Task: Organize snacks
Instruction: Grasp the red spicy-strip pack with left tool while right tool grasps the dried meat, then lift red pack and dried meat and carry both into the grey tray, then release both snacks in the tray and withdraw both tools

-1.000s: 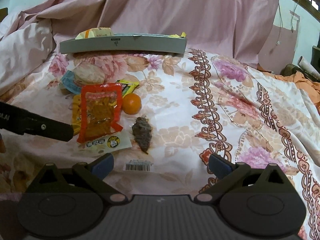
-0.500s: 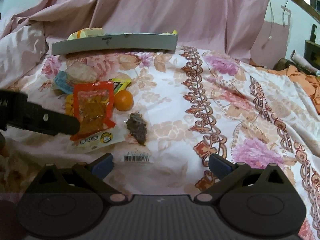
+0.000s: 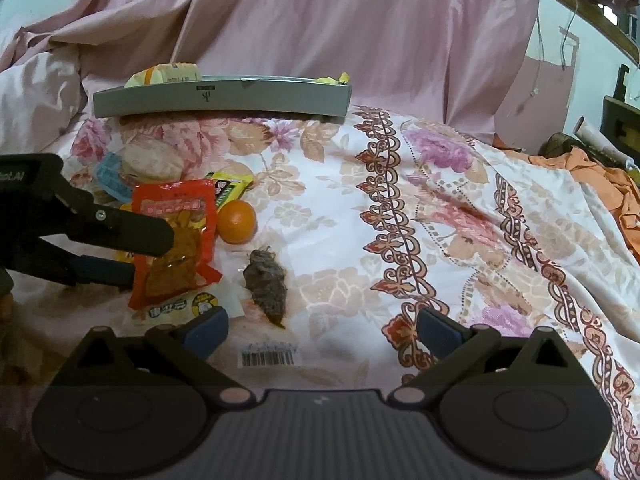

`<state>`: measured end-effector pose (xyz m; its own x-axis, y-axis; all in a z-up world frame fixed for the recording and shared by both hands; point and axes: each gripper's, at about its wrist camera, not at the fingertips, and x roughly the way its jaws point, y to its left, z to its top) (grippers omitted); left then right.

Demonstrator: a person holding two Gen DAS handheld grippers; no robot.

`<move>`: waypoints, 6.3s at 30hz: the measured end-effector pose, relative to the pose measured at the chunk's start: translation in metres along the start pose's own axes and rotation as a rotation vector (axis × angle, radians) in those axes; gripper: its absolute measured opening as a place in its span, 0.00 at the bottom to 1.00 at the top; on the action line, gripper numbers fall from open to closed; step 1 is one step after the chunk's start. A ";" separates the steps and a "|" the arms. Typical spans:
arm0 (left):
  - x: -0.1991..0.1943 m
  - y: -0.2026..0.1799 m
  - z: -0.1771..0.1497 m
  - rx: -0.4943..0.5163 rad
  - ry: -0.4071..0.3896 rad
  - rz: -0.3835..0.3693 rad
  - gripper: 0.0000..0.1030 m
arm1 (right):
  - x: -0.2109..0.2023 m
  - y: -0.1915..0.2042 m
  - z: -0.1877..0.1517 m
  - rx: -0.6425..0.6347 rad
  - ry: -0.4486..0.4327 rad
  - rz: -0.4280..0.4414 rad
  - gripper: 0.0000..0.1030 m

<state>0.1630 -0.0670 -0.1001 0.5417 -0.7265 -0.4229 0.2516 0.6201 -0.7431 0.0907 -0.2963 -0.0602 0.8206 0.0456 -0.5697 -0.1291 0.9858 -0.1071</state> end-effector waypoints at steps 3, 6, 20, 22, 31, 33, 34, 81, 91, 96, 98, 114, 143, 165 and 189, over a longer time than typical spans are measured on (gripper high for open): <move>0.004 0.003 0.004 -0.022 -0.003 -0.007 0.79 | 0.007 0.002 0.006 -0.020 0.008 -0.004 0.96; 0.006 0.005 0.005 -0.029 -0.001 0.005 0.70 | 0.016 0.006 0.014 -0.077 0.001 -0.018 0.92; 0.011 0.023 0.009 -0.088 0.000 0.024 0.37 | 0.039 0.008 0.025 -0.014 0.076 0.090 0.61; 0.012 0.023 0.009 -0.091 0.003 -0.001 0.46 | 0.040 0.002 0.023 0.050 0.091 0.115 0.59; 0.014 0.016 0.010 -0.032 0.024 0.086 0.22 | 0.037 -0.003 0.016 0.145 0.102 0.171 0.50; 0.012 0.015 0.010 -0.049 0.025 0.095 0.21 | 0.034 -0.003 0.015 0.154 0.104 0.185 0.46; 0.011 0.013 0.010 -0.046 0.028 0.105 0.20 | 0.033 -0.002 0.014 0.156 0.103 0.190 0.43; -0.087 0.027 0.008 0.014 -0.033 0.319 0.15 | 0.001 0.081 0.001 -0.019 0.046 0.291 0.47; -0.099 0.015 0.005 0.039 -0.081 0.313 0.15 | -0.012 0.084 0.005 -0.085 -0.039 0.275 0.47; -0.112 0.008 -0.001 0.015 -0.122 0.305 0.13 | -0.014 0.081 0.006 -0.078 -0.058 0.272 0.47; -0.116 0.005 -0.002 0.008 -0.136 0.294 0.13 | -0.016 0.081 0.006 -0.083 -0.069 0.271 0.47; -0.120 -0.027 0.043 0.088 -0.263 0.212 0.13 | -0.022 0.076 0.041 -0.123 -0.167 0.285 0.48; -0.001 -0.021 0.247 0.153 -0.421 0.241 0.13 | 0.139 0.041 0.242 -0.205 -0.208 0.158 0.48; 0.005 -0.015 0.244 0.195 -0.419 0.348 0.71 | 0.168 0.038 0.230 -0.122 -0.160 0.150 0.61; -0.098 -0.089 0.127 0.386 -0.546 0.403 0.99 | -0.010 0.010 0.184 -0.006 -0.478 0.141 1.00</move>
<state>0.1894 -0.0135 0.0736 0.9434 -0.2363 -0.2325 0.1582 0.9372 -0.3108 0.1833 -0.2572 0.0940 0.9581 0.2487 -0.1419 -0.2592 0.9639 -0.0609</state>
